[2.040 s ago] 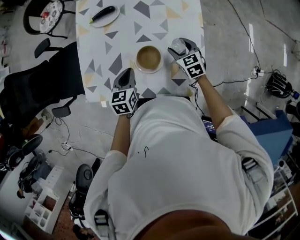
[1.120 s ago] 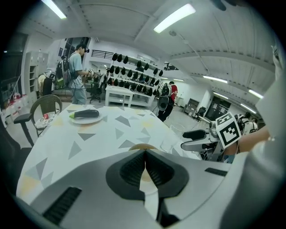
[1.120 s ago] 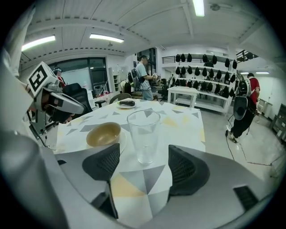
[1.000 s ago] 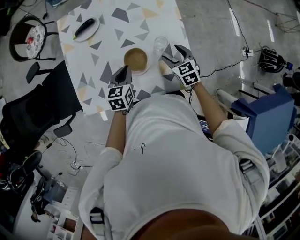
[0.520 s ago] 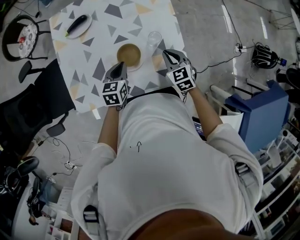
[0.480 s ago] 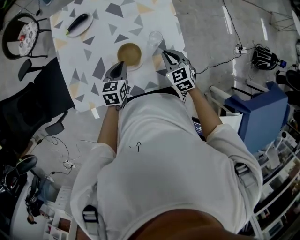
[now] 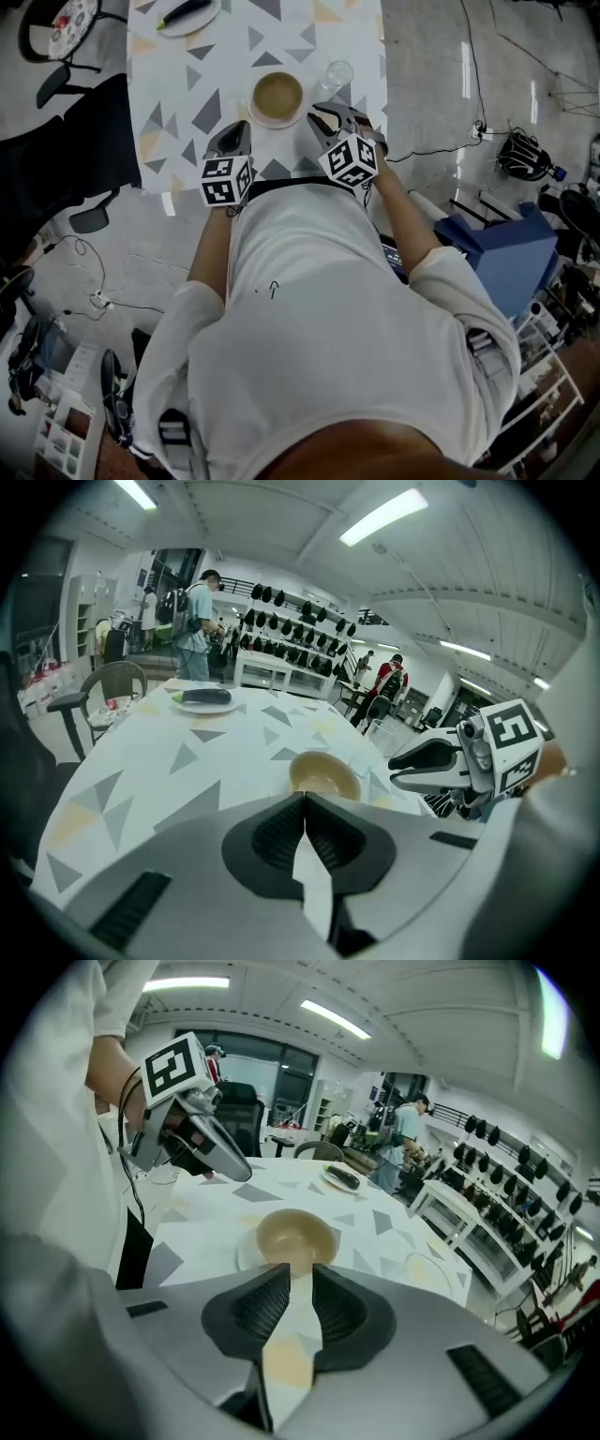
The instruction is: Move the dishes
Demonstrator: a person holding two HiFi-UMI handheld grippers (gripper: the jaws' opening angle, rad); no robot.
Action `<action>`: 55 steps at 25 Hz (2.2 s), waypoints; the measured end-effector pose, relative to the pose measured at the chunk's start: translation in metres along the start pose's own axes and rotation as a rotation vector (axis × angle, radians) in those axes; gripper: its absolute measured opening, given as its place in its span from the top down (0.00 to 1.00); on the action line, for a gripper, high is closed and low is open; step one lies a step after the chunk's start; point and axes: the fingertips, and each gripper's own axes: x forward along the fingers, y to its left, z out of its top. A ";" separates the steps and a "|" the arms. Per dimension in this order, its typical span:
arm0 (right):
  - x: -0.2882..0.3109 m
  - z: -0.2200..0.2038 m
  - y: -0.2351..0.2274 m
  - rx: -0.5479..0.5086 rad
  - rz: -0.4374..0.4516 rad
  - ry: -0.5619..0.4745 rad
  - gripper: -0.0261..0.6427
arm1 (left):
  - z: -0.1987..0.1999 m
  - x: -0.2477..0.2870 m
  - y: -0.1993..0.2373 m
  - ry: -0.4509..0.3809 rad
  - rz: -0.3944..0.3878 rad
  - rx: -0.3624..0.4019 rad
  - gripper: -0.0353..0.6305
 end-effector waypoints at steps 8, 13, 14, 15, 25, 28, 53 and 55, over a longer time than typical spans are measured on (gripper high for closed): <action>0.023 0.018 0.033 -0.212 0.103 0.018 0.81 | -0.021 -0.026 0.022 -0.028 0.085 -0.093 0.92; 0.038 0.021 0.047 -0.358 0.133 0.047 0.77 | -0.037 -0.042 0.033 -0.044 0.134 -0.152 0.92; 0.040 0.021 0.049 -0.384 0.137 0.055 0.77 | -0.041 -0.045 0.035 -0.048 0.145 -0.164 0.92; 0.042 0.020 0.051 -0.405 0.141 0.064 0.77 | -0.044 -0.048 0.036 -0.051 0.155 -0.175 0.92; 0.064 0.013 0.060 -0.564 0.160 0.172 0.76 | -0.062 -0.076 0.052 -0.074 0.237 -0.250 0.92; 0.069 0.011 0.064 -0.590 0.170 0.197 0.76 | -0.069 -0.082 0.054 -0.074 0.256 -0.275 0.92; 0.062 0.042 0.045 -0.319 0.141 0.140 0.94 | -0.023 -0.058 0.051 -0.085 0.152 -0.162 0.92; 0.056 0.052 0.039 -0.256 0.131 0.114 0.94 | -0.013 -0.052 0.049 -0.092 0.126 -0.135 0.92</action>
